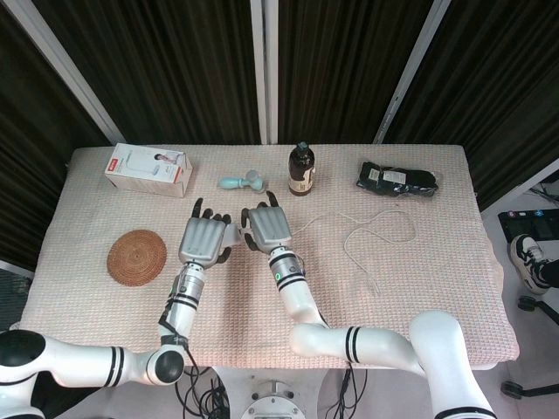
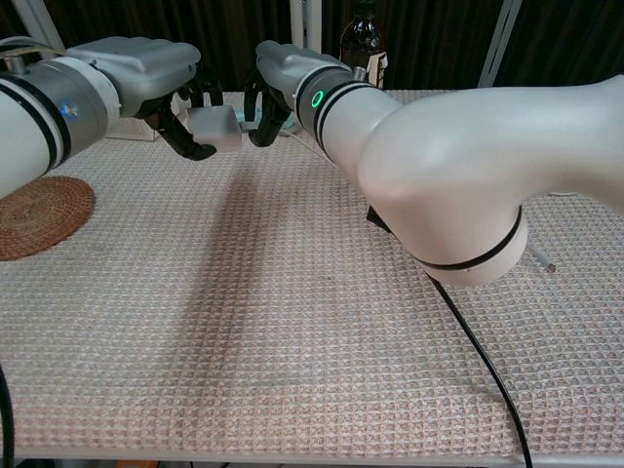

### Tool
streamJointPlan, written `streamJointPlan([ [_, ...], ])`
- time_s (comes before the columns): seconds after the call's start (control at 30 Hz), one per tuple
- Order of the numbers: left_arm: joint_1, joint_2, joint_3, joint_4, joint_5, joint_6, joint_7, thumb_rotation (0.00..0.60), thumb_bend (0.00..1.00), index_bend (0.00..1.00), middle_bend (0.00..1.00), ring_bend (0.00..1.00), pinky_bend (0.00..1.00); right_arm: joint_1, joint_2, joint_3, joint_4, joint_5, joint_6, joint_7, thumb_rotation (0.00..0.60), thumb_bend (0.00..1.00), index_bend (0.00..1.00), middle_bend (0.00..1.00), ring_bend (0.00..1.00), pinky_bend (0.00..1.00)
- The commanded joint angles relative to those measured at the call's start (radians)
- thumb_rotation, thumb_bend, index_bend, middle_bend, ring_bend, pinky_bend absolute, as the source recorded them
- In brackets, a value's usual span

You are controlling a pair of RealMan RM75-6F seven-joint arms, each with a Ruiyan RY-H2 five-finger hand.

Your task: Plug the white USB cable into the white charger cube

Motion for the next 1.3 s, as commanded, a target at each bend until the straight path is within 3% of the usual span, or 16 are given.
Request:
streamJointPlan([
  [0.03, -0.003, -0.003, 0.0, 0.003, -0.003, 0.001, 0.003, 0.53, 0.31, 0.41, 0.43, 0.22, 0.0, 0.004, -0.004, 0.003, 0.006, 0.004, -0.003, -0.001, 0.6, 0.34, 0.63, 0.53, 0.29, 0.0],
  [0.53, -0.01, -0.01, -0.002, 0.015, -0.01, -0.006, -0.005, 0.527, 0.31, 0.41, 0.43, 0.22, 0.0, 0.011, -0.014, 0.003, 0.016, 0.013, -0.007, -0.007, 0.6, 0.33, 0.61, 0.52, 0.29, 0.0],
  [0.6, -0.007, -0.007, 0.0, 0.012, -0.007, -0.006, -0.012, 0.529, 0.31, 0.4, 0.43, 0.22, 0.0, 0.006, -0.007, -0.002, 0.008, 0.015, -0.008, -0.012, 0.6, 0.27, 0.55, 0.5, 0.28, 0.0],
  [0.73, 0.003, 0.002, 0.006, 0.009, 0.001, -0.006, -0.028, 0.527, 0.3, 0.4, 0.43, 0.22, 0.0, -0.009, 0.01, -0.008, -0.011, 0.023, -0.007, -0.016, 0.6, 0.04, 0.3, 0.39, 0.19, 0.0],
  [0.9, 0.021, 0.017, 0.016, 0.01, 0.016, -0.013, -0.061, 0.529, 0.3, 0.4, 0.42, 0.22, 0.0, -0.036, 0.043, -0.024, -0.048, 0.027, 0.002, -0.019, 0.6, 0.0, 0.1, 0.25, 0.11, 0.0],
  [1.1, 0.066, 0.023, 0.064, 0.062, 0.046, -0.056, -0.146, 0.525, 0.29, 0.39, 0.4, 0.21, 0.0, -0.097, 0.131, -0.058, -0.133, -0.003, 0.03, -0.014, 0.6, 0.0, 0.07, 0.21, 0.09, 0.0],
  [1.3, 0.108, 0.011, 0.108, 0.164, 0.027, -0.143, -0.225, 0.569, 0.26, 0.28, 0.28, 0.1, 0.0, -0.18, 0.268, -0.107, -0.265, -0.056, 0.064, 0.0, 0.6, 0.0, 0.07, 0.2, 0.08, 0.0],
])
